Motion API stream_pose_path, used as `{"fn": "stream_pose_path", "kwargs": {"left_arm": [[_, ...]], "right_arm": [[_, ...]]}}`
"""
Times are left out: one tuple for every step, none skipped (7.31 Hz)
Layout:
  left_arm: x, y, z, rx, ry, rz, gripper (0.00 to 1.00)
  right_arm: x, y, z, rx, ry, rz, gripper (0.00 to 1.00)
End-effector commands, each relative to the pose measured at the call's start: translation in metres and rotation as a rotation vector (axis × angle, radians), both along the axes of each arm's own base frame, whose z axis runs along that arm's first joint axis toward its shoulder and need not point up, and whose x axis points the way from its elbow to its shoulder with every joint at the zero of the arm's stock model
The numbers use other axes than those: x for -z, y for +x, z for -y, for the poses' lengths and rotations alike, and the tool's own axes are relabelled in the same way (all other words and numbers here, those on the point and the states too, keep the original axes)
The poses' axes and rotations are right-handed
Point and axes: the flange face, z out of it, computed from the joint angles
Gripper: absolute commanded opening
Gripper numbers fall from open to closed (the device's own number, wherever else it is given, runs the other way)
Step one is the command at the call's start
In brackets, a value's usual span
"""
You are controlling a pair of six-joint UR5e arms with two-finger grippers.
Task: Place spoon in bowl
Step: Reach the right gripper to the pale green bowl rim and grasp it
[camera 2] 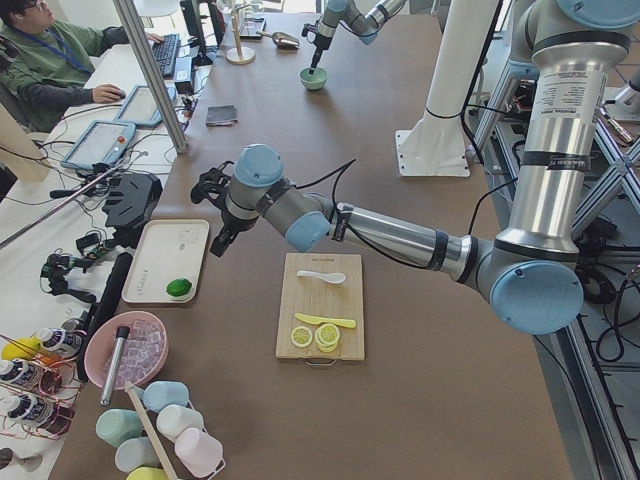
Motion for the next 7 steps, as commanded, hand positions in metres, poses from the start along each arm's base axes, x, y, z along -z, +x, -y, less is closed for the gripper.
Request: {"fn": "stream_pose_path", "kwargs": {"left_arm": [[0.001,0.000,0.000,0.001,0.002,0.000,0.98],[0.001,0.000,0.000,0.000,0.002,-0.001,0.98],[0.001,0.001,-0.001,0.001,0.007,-0.006,0.98],[0.003,0.003,-0.001,0.015,0.005,-0.021,0.98],[-0.001,0.010,-0.004,0.011,0.003,-0.028,0.98],[-0.002,0.012,-0.006,0.008,0.009,-0.028,0.98],[-0.002,0.012,-0.005,0.009,0.008,-0.026,0.98]], "right_arm": [[-0.015,0.012,-0.013,-0.002,0.011,0.013,0.70],[-0.015,0.011,-0.014,-0.003,0.004,0.017,0.37],[-0.016,0.011,-0.014,-0.003,0.003,0.016,0.33],[-0.017,0.008,-0.015,0.003,0.001,0.014,0.31],[-0.016,0.003,-0.018,-0.001,-0.012,0.021,0.10],[-0.013,-0.001,-0.018,-0.003,-0.016,0.029,0.00],[0.001,-0.003,-0.017,0.001,-0.003,0.050,0.00]]}}
